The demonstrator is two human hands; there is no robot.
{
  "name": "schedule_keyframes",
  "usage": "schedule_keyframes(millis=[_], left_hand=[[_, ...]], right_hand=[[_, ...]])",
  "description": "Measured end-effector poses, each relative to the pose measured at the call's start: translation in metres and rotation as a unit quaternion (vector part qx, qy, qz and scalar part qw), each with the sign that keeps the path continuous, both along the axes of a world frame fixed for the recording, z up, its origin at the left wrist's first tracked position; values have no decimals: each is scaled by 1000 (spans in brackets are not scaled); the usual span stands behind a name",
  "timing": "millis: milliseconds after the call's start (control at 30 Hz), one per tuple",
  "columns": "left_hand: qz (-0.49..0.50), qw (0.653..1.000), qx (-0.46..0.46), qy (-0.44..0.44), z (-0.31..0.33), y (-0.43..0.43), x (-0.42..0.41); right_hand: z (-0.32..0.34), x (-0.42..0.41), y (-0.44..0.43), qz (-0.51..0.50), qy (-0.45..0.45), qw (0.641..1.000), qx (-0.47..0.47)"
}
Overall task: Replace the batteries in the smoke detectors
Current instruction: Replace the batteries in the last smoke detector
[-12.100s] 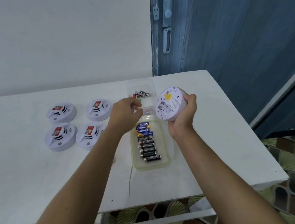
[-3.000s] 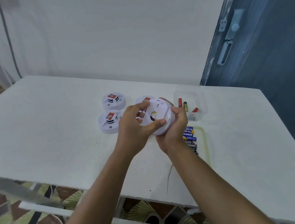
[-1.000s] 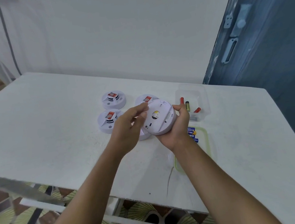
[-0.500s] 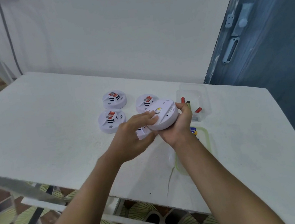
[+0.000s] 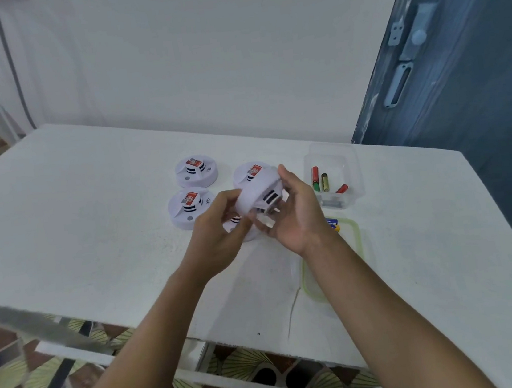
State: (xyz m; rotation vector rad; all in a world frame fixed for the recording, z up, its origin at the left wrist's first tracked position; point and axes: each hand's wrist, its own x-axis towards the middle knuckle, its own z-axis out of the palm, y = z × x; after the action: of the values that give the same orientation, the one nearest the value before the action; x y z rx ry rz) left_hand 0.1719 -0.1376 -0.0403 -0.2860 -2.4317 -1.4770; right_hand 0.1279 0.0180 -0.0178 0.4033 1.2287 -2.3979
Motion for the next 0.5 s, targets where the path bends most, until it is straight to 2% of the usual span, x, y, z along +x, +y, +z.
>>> schedule_keyframes(millis=[167, 300, 500], left_hand=[[-3, 987, 141, -78, 5, -6, -2], [-2, 966, 235, -109, 6, -3, -1], [34, 960, 261, -98, 8, 1, 0]], right_hand=[[-4, -2, -2, 23, 103, 992, 71], [-7, -2, -10, 13, 126, 984, 123], [-7, -3, -10, 18, 143, 975, 169]])
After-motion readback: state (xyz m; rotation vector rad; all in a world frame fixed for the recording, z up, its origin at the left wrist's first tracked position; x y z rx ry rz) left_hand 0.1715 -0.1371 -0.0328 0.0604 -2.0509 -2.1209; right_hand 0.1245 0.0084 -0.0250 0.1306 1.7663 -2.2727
